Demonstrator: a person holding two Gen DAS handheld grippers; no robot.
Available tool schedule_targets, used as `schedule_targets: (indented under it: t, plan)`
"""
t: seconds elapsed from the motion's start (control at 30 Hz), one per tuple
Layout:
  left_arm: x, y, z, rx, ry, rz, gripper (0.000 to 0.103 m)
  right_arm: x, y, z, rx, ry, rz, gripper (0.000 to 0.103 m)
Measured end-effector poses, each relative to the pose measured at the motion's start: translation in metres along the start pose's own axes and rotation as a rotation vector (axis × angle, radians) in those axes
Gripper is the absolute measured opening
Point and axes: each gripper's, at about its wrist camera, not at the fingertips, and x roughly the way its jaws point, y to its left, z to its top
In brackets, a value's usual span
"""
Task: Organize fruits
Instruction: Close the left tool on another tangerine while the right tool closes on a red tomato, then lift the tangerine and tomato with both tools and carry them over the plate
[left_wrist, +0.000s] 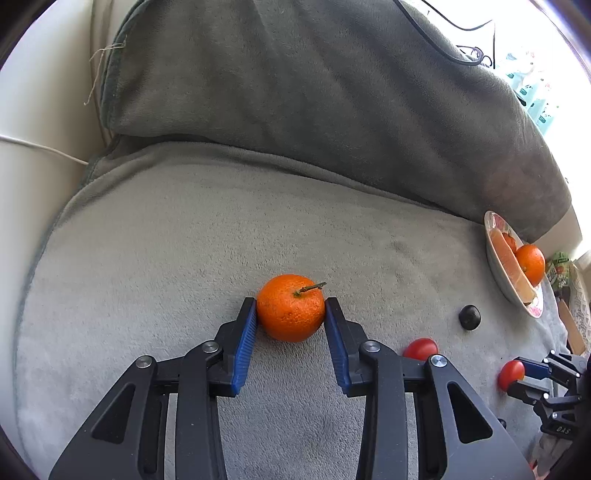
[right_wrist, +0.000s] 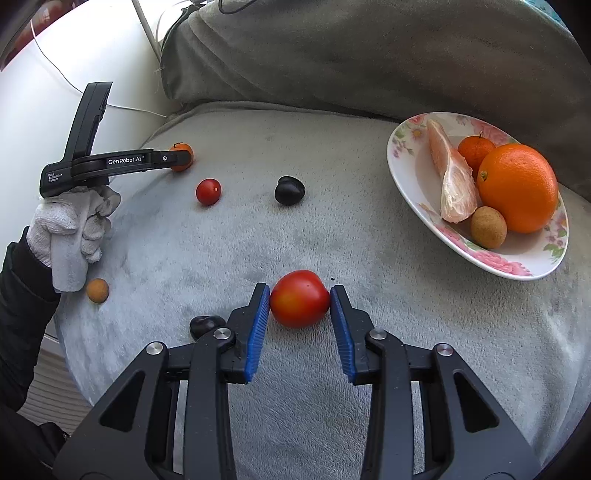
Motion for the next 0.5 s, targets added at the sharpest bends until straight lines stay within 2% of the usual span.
schedule_targets:
  t: [0.5]
  plan:
    - [-0.024, -0.037, 0.008, 0.062, -0.033, -0.063, 0.035, -0.041, -0.021, -0.003, 0.036, -0.088, -0.017, 0.035]
